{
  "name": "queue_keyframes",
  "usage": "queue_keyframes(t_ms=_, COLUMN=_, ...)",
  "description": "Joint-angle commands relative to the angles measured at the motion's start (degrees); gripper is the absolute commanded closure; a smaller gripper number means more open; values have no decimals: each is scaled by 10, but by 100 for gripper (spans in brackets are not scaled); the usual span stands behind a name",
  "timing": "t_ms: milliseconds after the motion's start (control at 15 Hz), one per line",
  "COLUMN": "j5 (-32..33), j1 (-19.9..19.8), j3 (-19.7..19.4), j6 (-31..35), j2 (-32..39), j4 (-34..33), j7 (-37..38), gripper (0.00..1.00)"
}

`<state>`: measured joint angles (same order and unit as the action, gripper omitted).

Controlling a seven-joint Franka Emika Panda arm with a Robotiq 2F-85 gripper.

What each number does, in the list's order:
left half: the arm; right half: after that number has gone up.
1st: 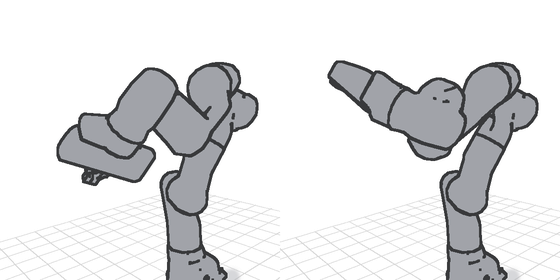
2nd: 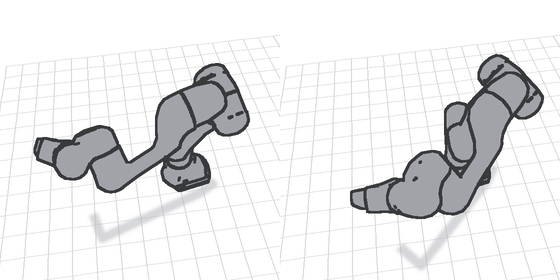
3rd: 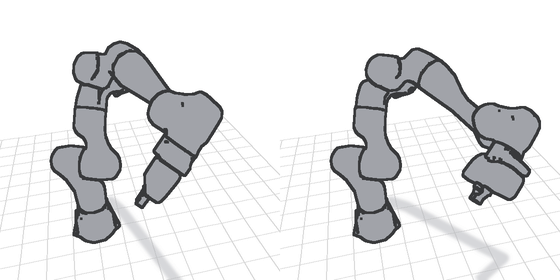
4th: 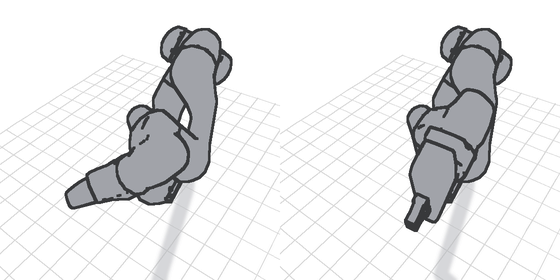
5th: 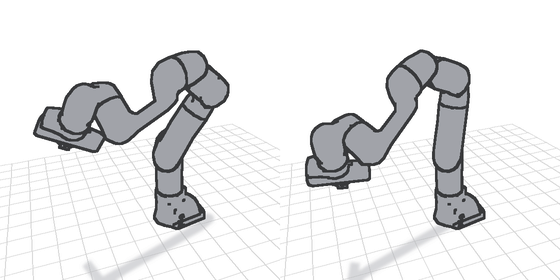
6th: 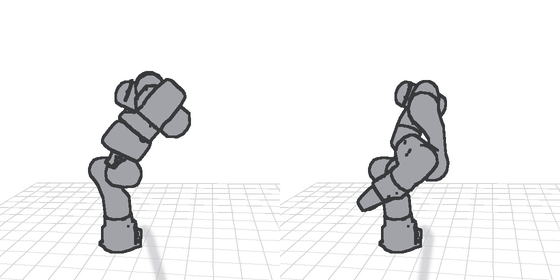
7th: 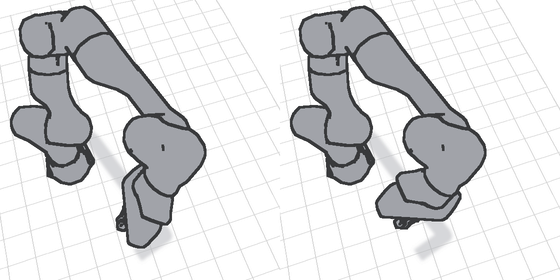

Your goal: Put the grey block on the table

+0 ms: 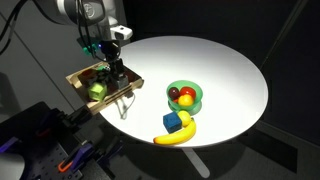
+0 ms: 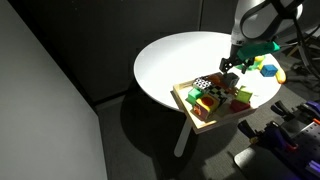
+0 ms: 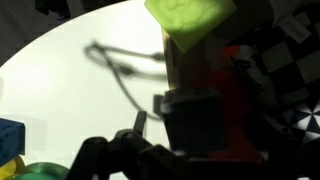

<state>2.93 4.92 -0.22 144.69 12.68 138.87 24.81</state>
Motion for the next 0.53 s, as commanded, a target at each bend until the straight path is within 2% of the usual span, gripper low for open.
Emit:
queue_keyframes(t_ms=0, j5=16, j1=12, j3=-11, j6=-3, j2=17, j4=-15, j7=20, gripper=0)
queue_keyframes(t_ms=267, j5=19, j1=17, j3=-17, j6=-2, j2=26, j4=-18, j7=22, gripper=0)
queue_keyframes(t_ms=333, j5=20, j1=18, j3=-19, j6=-1, j2=28, j4=-19, j7=23, gripper=25)
queue_keyframes(t_ms=400, j5=21, j1=20, j3=-20, j6=-1, j2=30, j4=-21, j7=24, gripper=25)
queue_keyframes(t_ms=467, j5=21, j1=22, j3=-21, j6=-1, j2=30, j4=-21, j7=25, gripper=34)
